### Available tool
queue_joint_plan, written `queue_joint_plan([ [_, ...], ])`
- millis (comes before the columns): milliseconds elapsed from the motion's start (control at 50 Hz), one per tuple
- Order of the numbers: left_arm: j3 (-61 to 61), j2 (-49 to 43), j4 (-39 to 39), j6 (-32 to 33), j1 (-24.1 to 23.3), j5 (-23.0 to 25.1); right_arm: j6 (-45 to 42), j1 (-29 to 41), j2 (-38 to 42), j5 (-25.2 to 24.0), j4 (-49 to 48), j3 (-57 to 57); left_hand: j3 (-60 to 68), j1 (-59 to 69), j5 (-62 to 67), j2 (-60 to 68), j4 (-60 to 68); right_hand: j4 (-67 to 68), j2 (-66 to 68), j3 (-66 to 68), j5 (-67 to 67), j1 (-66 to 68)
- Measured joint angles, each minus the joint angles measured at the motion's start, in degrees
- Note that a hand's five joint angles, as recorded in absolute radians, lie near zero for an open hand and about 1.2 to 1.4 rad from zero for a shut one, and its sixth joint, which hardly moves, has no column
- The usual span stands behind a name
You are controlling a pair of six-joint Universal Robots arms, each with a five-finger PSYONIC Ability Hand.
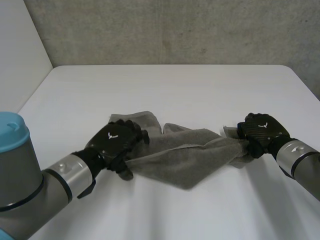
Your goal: Fold the towel.
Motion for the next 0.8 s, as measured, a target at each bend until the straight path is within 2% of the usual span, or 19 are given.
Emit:
queue_joint_plan([
  [180, -3.1, -1.4, 0.8, 0.3, 0.9, -0.3, 0.2, 0.2, 0.8, -0.3, 0.1, 0.3, 0.0, 10.2, 9.4, 9.8, 0.0, 0.0, 0.0, 0.0, 0.1, 0.0],
  [400, -1.6, -7.4, 2.8, 0.8, 2.4, -3.4, 1.1, 0.5, 0.8, -0.8, 0.1, 0.6, 0.0, 10.3, 9.5, 9.9, 0.0, 0.0, 0.0, 0.0, 0.3, 0.0],
  [800, 6.5, -19.4, 6.0, 1.0, 1.9, -7.3, 1.1, 0.6, 0.7, -0.9, 0.3, 1.0, 0.0, 10.3, 9.5, 9.9, 0.0, 0.0, 0.0, 0.0, 0.3, -0.1],
])
